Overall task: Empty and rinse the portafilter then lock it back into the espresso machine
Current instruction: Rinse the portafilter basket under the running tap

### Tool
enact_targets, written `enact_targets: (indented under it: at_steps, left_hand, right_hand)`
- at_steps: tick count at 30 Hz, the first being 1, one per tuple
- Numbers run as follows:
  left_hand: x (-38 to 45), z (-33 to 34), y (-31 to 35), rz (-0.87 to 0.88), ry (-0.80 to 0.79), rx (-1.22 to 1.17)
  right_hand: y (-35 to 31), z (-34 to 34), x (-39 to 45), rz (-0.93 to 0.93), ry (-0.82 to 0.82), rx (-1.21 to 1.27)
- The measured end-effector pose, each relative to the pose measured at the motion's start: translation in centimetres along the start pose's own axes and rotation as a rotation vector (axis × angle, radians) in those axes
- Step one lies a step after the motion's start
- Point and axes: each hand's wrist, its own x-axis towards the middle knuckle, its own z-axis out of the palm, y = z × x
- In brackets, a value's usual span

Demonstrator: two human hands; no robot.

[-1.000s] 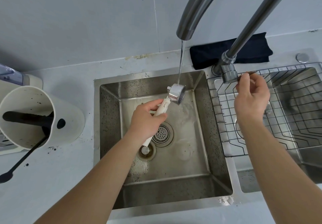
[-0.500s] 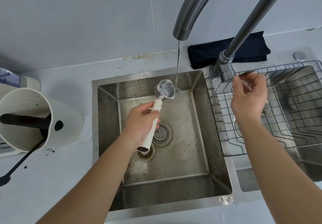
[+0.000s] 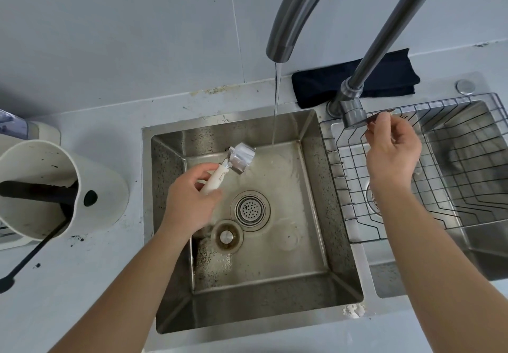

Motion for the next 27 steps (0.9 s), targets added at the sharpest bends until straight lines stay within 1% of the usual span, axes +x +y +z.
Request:
enact_targets:
  at_steps: [5,9,11,15,17,27]
  left_hand:
    - [-0.3,0.0,-0.2,0.000,0.014,-0.026]
    - [-0.5,0.1,-0.5,-0.070,0.005,-0.115]
    - [-0.6,0.2,-0.5,-0.149,-0.015,-0.214]
    - [-1.1,0.8,-0.6,-0.336,-0.039,-0.550]
    - [-1.4,1.1,-0.5,-0.376,-0.055,-0.625]
    - [-1.5,1.2,-0.2,-0.384,-0.088,-0.700]
  right_hand:
    - [-0.2,0.1,0.1,0.007,0.005,0.011]
    - [-0.3,0.1,0.2,0.019,0.002,0.008]
    - [-0.3,0.1,0.2,0.023,0.000,0.019]
    - [-0.4,0.0,0.4,0.030,-0.002,0.033]
    - [-0.4,0.0,0.5,0.038,-0.004,0.045]
    - [-1.8,0.5,1.7,0.047,-0.002,0.071]
